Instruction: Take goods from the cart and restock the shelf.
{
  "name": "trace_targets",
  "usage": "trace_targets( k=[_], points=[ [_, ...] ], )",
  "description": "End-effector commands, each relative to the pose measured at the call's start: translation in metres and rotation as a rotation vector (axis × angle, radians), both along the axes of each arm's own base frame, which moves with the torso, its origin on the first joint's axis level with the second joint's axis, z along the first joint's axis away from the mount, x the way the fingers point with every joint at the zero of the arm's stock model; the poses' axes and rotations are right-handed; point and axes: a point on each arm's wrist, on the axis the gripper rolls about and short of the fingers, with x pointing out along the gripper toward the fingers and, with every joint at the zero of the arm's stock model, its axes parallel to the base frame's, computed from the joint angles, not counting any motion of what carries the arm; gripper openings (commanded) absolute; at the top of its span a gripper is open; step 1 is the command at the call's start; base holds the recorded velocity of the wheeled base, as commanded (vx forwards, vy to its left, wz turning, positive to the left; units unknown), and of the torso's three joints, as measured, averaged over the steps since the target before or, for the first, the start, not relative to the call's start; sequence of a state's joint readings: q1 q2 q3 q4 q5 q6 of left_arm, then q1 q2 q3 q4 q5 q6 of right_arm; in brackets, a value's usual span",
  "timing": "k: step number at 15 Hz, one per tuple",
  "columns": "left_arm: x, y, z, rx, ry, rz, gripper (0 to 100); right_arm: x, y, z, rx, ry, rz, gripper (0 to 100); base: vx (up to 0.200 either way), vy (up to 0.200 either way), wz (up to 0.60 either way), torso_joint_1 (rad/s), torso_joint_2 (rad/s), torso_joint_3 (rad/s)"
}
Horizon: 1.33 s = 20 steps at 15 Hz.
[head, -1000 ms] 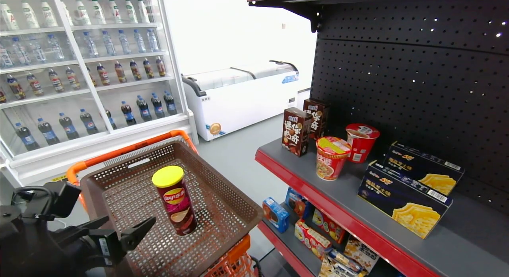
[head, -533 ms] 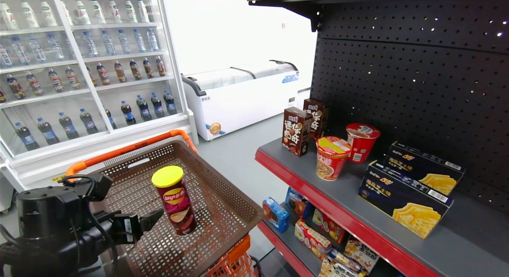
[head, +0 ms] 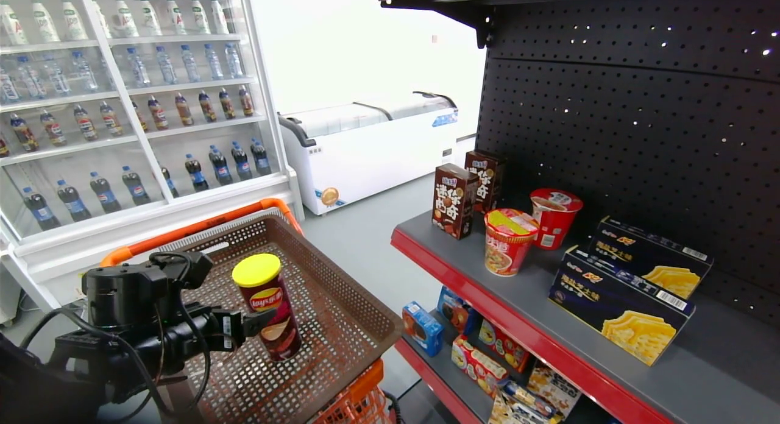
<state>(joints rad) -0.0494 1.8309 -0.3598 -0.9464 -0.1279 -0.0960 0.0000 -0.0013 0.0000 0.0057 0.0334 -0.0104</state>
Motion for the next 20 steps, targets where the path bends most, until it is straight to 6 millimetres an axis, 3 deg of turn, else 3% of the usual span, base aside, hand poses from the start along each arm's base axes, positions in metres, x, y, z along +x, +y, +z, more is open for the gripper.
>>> trace_targets(
  k=[1,6,10,13,20],
  points=[
    [0.005,-0.001,-0.013,0.003,0.018,-0.002,100,0.000,0.000,0.000,0.000,0.002,0.000,100,0.000,0.000,0.00,0.000,0.00,0.000],
    [0.003,-0.006,-0.032,0.002,-0.061,-0.025,100,0.000,0.000,0.000,0.000,0.002,0.000,100,0.000,0.000,0.00,0.000,0.00,0.000],
    [0.013,-0.015,-0.050,0.001,-0.114,-0.056,100,0.000,0.000,0.000,0.000,0.002,0.000,100,0.000,0.000,0.00,0.000,0.00,0.000],
    [0.018,-0.014,-0.064,0.095,-0.132,-0.096,100,0.000,0.000,0.000,0.000,0.000,0.000,100,0.000,0.000,0.00,0.000,0.00,0.000],
    [0.038,-0.014,-0.075,0.132,-0.171,-0.107,100,0.000,0.000,0.000,-0.002,0.002,0.000,100,0.000,0.000,0.00,0.000,0.00,0.000]
  ],
)
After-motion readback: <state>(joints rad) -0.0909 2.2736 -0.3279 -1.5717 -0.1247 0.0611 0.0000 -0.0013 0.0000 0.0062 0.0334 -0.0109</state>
